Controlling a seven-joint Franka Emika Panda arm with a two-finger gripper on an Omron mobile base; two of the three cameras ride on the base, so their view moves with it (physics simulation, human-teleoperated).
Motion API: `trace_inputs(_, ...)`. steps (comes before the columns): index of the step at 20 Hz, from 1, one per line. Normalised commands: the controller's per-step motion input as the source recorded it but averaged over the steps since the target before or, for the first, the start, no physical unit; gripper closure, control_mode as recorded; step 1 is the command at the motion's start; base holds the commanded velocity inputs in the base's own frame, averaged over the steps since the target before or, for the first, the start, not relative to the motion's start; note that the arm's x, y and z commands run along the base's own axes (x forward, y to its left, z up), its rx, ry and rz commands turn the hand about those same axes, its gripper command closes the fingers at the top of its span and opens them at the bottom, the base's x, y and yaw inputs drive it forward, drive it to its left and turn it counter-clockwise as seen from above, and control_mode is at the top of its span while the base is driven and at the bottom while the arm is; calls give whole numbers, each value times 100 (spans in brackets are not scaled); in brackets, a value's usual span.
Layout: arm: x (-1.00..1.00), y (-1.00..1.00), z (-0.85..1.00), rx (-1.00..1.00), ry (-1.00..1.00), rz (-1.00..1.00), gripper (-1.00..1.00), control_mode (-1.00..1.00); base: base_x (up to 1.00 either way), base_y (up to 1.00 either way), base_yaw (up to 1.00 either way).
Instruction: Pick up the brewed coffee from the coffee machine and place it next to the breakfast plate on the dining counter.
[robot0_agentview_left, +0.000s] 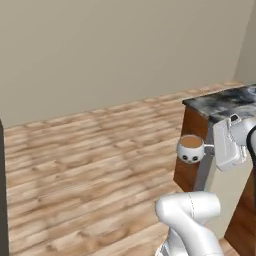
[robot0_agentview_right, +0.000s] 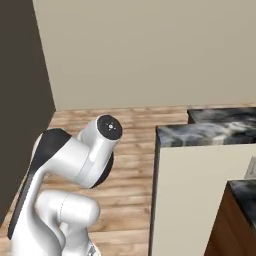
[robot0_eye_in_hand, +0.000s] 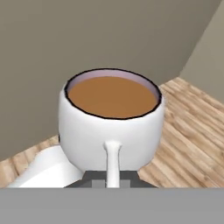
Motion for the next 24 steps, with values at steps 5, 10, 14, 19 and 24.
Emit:
trace_inputs(5, 0, 0, 0, 0, 0, 0, 100, 100, 100, 49, -49)
trace_inputs(10, 0, 0, 0, 0, 0, 0, 100, 100, 100, 62, -49)
trace_inputs(14, 0, 0, 0, 0, 0, 0, 100, 100, 100, 65, -49)
trace_inputs(19, 0, 0, 0, 0, 0, 0, 100, 100, 100, 67, -50)
trace_inputs(24, 0, 0, 0, 0, 0, 0, 100, 100, 100, 70, -53)
